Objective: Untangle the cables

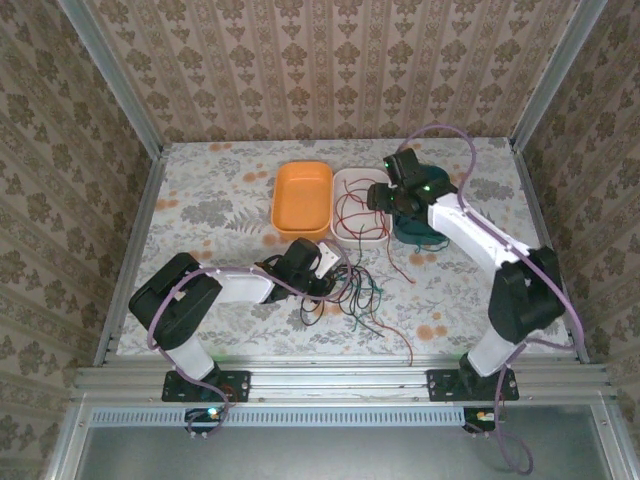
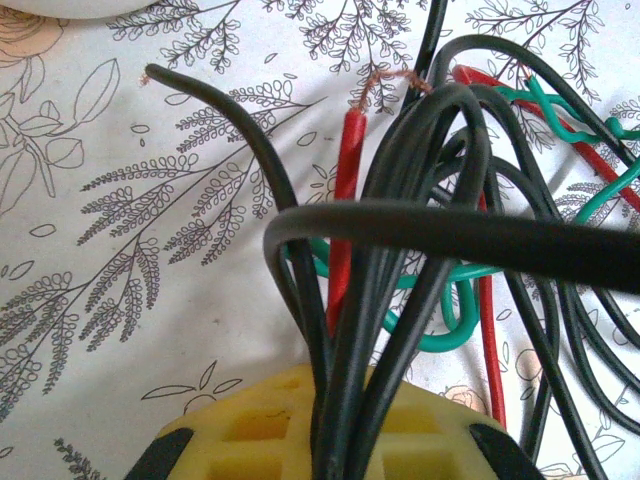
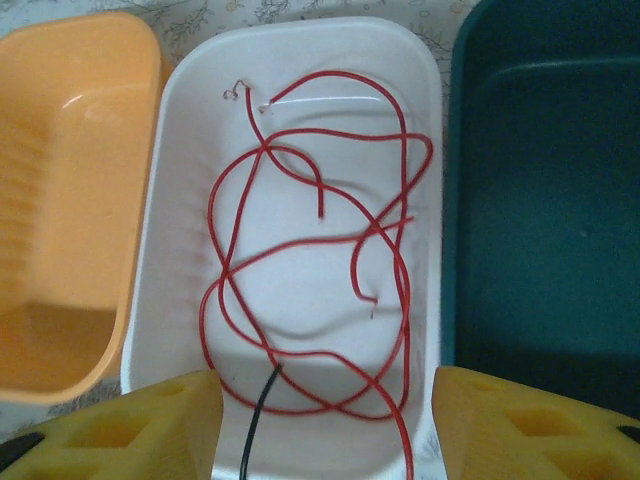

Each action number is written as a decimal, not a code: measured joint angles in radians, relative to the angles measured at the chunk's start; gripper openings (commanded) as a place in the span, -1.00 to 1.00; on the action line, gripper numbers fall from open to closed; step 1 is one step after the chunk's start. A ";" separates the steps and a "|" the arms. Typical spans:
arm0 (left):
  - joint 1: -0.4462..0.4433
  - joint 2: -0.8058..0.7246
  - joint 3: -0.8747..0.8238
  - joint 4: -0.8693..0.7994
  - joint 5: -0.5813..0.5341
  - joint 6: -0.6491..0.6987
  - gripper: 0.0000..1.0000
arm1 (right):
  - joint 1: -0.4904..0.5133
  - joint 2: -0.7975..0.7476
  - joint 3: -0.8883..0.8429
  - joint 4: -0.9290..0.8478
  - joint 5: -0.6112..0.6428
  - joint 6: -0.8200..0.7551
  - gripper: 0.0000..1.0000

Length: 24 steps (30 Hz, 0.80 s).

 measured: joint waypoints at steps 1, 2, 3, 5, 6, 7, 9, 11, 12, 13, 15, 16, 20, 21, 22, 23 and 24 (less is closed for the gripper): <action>0.000 0.000 0.000 0.000 0.000 0.000 -1.00 | 0.000 -0.032 -0.033 -0.001 -0.006 0.003 0.18; 0.000 0.001 0.002 -0.001 0.000 0.000 -1.00 | 0.000 -0.054 -0.062 -0.002 -0.012 0.006 0.17; 0.000 0.001 0.003 -0.003 0.000 0.000 -1.00 | 0.000 -0.074 -0.096 -0.004 -0.026 0.008 0.17; 0.000 0.003 0.006 -0.006 0.000 0.000 -1.00 | 0.000 -0.096 -0.165 -0.006 -0.060 0.011 0.16; 0.000 0.003 0.006 -0.006 0.000 0.000 -1.00 | 0.000 -0.098 -0.204 -0.006 -0.083 0.010 0.15; 0.000 0.003 0.006 -0.007 0.000 0.000 -1.00 | 0.000 -0.097 -0.231 -0.006 -0.103 0.010 0.14; 0.000 0.004 0.008 -0.008 0.001 0.000 -1.00 | 0.000 -0.084 -0.283 -0.010 -0.146 0.003 0.11; 0.000 0.006 0.010 -0.009 0.001 0.000 -1.00 | 0.000 -0.059 -0.294 -0.018 -0.167 -0.006 0.09; 0.000 0.006 0.010 -0.009 0.002 0.000 -1.00 | 0.000 -0.044 -0.294 -0.014 -0.172 -0.010 0.07; 0.000 0.007 0.011 -0.009 0.002 0.000 -1.00 | 0.000 -0.033 -0.294 -0.010 -0.174 -0.014 0.07; 0.000 0.008 0.013 -0.012 0.004 0.000 -1.00 | 0.000 -0.004 -0.294 0.002 -0.177 -0.026 0.04; 0.000 0.008 0.013 -0.014 0.003 0.000 -1.00 | 0.000 0.009 -0.294 0.009 -0.178 -0.029 0.03; 0.000 0.008 0.016 -0.019 0.003 0.000 -1.00 | 0.000 0.071 -0.294 0.031 -0.162 -0.048 -0.02; 0.000 0.008 0.018 -0.021 0.003 0.000 -1.00 | 0.000 0.080 -0.294 0.035 -0.155 -0.054 -0.03; 0.000 0.008 0.019 -0.023 0.003 0.000 -1.00 | 0.000 0.085 -0.294 0.041 -0.150 -0.057 -0.06; 0.000 0.008 0.020 -0.025 0.003 0.000 -1.00 | 0.000 0.090 -0.294 0.051 -0.145 -0.062 -0.10; 0.000 0.008 0.021 -0.027 0.003 0.000 -1.00 | 0.000 0.093 -0.294 0.063 -0.140 -0.066 -0.16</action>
